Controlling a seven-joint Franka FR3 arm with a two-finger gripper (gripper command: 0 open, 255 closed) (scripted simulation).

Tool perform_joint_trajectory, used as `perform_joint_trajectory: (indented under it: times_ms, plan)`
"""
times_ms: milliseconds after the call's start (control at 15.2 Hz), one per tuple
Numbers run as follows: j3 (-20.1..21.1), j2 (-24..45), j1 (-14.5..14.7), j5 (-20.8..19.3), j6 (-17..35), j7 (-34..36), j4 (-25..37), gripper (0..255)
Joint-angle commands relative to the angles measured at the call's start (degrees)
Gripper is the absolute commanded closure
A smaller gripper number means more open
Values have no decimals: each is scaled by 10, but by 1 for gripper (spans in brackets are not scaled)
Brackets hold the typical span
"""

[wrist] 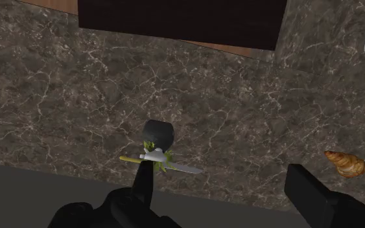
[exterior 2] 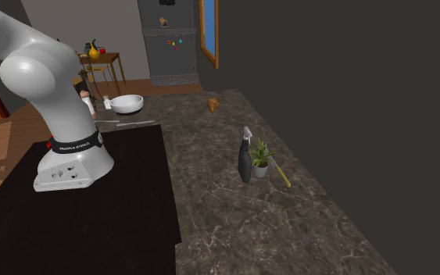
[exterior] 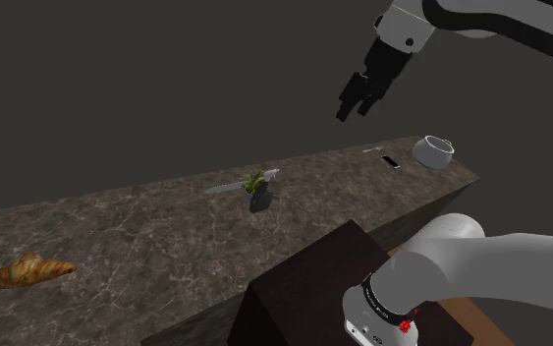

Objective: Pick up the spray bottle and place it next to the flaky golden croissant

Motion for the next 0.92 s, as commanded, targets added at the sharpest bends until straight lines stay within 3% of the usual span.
perform_joint_trajectory:
  times_ms: [0, 462, 858]
  plan:
    - [0, 0, 0, 0, 0, 0, 0, 0]
    - [-96, -26, 23, -22, 136, -171, -139, 0]
    - [-193, 16, 48, -37, 261, -328, -211, 0]
